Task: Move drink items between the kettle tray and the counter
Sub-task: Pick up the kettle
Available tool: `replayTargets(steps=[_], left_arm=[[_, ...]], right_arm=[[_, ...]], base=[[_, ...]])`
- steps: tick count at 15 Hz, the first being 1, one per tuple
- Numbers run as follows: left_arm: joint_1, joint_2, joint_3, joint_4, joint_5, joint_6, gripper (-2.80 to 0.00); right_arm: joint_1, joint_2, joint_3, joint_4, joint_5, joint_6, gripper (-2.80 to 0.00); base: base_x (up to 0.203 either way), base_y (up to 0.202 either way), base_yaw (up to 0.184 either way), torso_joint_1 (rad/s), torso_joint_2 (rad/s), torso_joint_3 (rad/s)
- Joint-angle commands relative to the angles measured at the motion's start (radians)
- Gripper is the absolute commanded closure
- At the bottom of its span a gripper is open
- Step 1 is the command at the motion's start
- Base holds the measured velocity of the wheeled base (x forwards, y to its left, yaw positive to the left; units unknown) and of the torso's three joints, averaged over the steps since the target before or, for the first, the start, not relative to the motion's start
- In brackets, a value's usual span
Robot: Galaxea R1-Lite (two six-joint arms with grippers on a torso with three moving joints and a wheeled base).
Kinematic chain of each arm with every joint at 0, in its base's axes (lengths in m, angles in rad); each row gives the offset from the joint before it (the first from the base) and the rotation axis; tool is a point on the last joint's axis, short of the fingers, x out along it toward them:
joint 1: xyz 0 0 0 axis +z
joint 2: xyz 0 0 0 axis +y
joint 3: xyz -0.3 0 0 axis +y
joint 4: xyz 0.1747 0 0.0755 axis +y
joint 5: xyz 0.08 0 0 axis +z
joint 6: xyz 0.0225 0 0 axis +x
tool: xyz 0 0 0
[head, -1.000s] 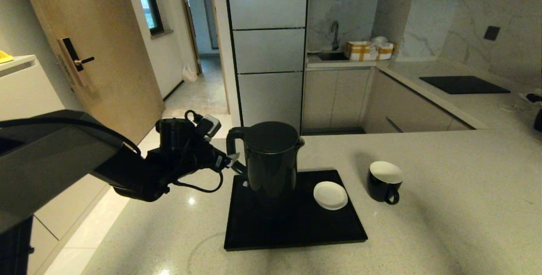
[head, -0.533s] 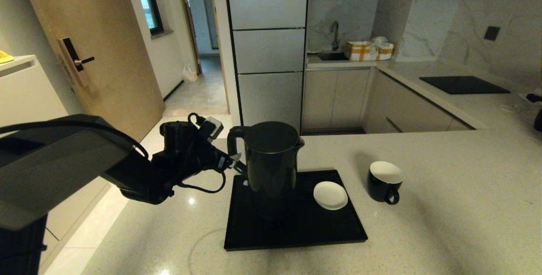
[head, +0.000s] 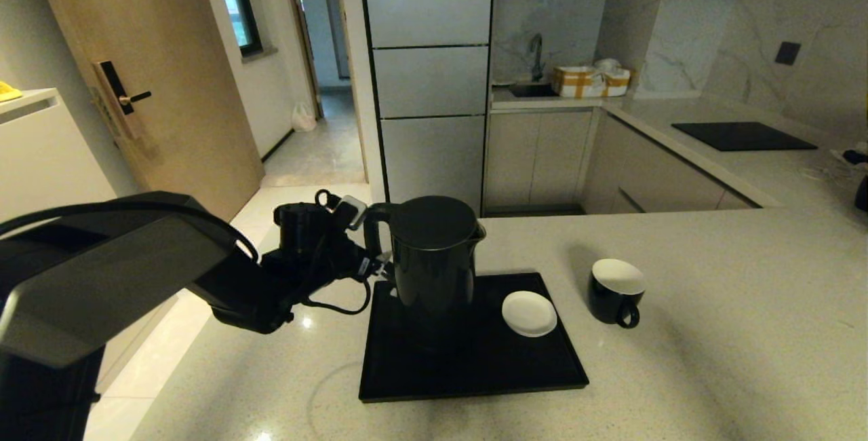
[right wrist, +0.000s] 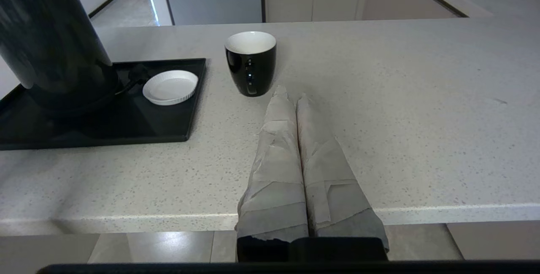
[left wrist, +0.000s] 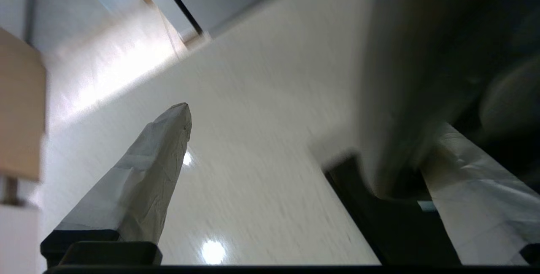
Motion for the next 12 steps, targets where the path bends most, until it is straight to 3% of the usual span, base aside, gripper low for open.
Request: replayTargets(steps=[1,5,12], left_arm=[[-0.004,-0.024,0.005,0.062,0.003,0.003,-2.80],[-0.019,-0.018,0.002,0.062,0.063,0.003,-2.80],[-0.019,-0.011,-0.006,0.056,0.064,0.003,-2.80]], right_arm=[[0.000,0.000,0.000,0.000,0.000,-0.001,0.00],[0.000,0.000,0.000,0.000,-0.001,-0.001,0.00],[0.000,0.000,0.000,0.000,0.000,-0.001,0.00]], base=[[0.000,0.000,0.000,0.000,0.00,0.000],[0.000,0.000,0.000,0.000,0.00,0.000],[0.000,0.000,0.000,0.000,0.00,0.000]])
